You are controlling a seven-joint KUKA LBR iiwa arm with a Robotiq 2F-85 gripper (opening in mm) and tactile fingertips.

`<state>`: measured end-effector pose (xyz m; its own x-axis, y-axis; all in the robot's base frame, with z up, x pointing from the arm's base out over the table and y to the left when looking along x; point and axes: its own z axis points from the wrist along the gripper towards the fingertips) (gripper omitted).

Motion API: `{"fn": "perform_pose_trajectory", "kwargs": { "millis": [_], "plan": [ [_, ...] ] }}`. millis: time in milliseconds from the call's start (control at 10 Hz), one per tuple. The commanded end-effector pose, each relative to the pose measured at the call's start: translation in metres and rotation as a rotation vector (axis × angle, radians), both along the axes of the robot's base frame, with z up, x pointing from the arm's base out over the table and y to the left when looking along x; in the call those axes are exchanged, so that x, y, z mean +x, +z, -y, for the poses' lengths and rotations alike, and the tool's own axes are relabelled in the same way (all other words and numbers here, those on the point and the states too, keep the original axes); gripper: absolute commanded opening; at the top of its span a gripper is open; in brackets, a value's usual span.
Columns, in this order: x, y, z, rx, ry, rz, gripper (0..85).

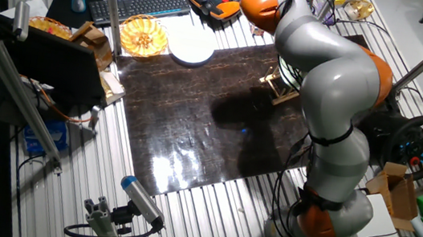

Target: Put the dish on the dish rack

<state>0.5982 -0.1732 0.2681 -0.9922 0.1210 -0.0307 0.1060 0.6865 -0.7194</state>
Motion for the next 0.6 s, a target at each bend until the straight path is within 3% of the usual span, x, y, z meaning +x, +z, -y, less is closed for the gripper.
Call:
{"fn": "perform_pose_trajectory", "kwargs": {
  "millis": [0,200,500],
  "plan": [
    [-0.0007,-0.001,-0.001,-0.001,-0.003,0.005,14.0],
    [-0.0031,-0.004,-0.006,-0.001,-0.006,0.047,17.3],
    [-0.0055,-0.009,-0.011,0.026,-0.02,0.072,20.3]
  ]
}}
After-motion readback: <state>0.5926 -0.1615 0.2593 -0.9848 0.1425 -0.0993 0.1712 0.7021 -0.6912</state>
